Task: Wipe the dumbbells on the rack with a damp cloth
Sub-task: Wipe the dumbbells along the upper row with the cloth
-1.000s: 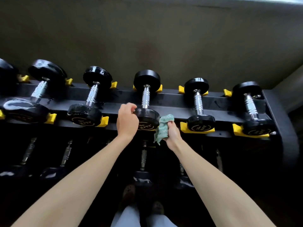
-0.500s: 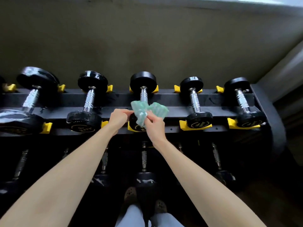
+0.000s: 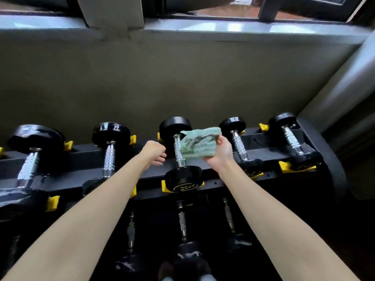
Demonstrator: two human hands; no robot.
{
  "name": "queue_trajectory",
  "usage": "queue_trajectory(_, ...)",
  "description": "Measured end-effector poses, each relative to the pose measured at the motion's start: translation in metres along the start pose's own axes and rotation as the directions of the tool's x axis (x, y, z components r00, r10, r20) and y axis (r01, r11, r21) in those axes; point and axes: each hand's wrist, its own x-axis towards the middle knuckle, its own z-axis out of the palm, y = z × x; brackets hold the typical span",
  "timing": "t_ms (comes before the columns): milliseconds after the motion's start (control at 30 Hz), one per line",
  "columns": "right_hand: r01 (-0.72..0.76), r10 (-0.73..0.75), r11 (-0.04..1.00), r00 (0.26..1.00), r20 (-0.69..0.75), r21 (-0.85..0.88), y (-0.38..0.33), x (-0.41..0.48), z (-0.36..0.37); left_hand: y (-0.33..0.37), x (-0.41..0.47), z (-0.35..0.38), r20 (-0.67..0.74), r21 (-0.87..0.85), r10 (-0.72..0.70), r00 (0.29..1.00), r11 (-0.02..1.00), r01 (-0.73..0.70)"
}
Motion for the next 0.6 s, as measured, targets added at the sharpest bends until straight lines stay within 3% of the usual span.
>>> queue_trajectory(167, 0.015, -0.027, 0.996, 0.992, -0.127, -0.091, -0.029, 0.044, -0.014, 0.023, 0.036, 0.033, -0.003, 0.233, 0.015, 1.0, 0.972, -0.014)
queue_trajectory(367, -0.007, -0.108, 0.925, 0.953, -0.282, -0.379, -0.025, 0.118, -0.016, 0.031, 0.074, 0.058, -0.018, 0.565, 0.03, 0.999, 0.825, -0.015)
queue_trajectory(500, 0.05, -0.204, 0.863, 0.945, -0.255, -0.503, -0.022, 0.151, -0.007, 0.033, 0.09, 0.06, 0.004, 0.627, -0.001, 1.0, 0.779, -0.002)
queue_trajectory(600, 0.008, -0.135, 0.776, 0.979, -0.153, -0.631, -0.014, 0.164, 0.005, 0.034, 0.095, 0.053, 0.042, 0.614, -0.076, 0.996, 0.789, 0.034)
